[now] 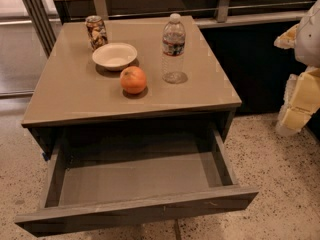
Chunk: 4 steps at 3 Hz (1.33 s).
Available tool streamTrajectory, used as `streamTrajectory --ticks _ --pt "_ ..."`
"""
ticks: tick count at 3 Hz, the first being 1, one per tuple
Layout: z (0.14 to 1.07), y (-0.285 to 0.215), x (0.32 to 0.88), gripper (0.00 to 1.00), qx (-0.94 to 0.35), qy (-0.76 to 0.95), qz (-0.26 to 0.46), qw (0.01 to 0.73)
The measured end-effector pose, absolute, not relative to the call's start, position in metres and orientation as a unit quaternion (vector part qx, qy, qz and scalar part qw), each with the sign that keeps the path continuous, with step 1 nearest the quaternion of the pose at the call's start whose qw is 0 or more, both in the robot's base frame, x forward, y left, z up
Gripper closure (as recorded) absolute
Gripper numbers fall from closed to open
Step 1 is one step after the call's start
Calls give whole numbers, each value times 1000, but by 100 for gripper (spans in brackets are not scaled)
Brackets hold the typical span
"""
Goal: Place water bottle into top drawer
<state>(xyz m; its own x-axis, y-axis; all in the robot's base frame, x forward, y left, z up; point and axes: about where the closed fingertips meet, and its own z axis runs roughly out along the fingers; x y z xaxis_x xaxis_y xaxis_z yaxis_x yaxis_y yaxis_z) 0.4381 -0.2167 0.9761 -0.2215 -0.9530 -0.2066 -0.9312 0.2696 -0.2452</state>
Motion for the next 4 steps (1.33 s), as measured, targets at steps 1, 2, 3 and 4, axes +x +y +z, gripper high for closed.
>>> streamTrajectory --ticks 1,2,3,4 --pt "977 -217 441 0 -602 781 -35 163" --pt "981 -217 461 0 -593 782 -35 188" --pt "980 -209 497 0 -592 776 -24 215" --pt "976 -195 542 0 -589 770 -10 243"
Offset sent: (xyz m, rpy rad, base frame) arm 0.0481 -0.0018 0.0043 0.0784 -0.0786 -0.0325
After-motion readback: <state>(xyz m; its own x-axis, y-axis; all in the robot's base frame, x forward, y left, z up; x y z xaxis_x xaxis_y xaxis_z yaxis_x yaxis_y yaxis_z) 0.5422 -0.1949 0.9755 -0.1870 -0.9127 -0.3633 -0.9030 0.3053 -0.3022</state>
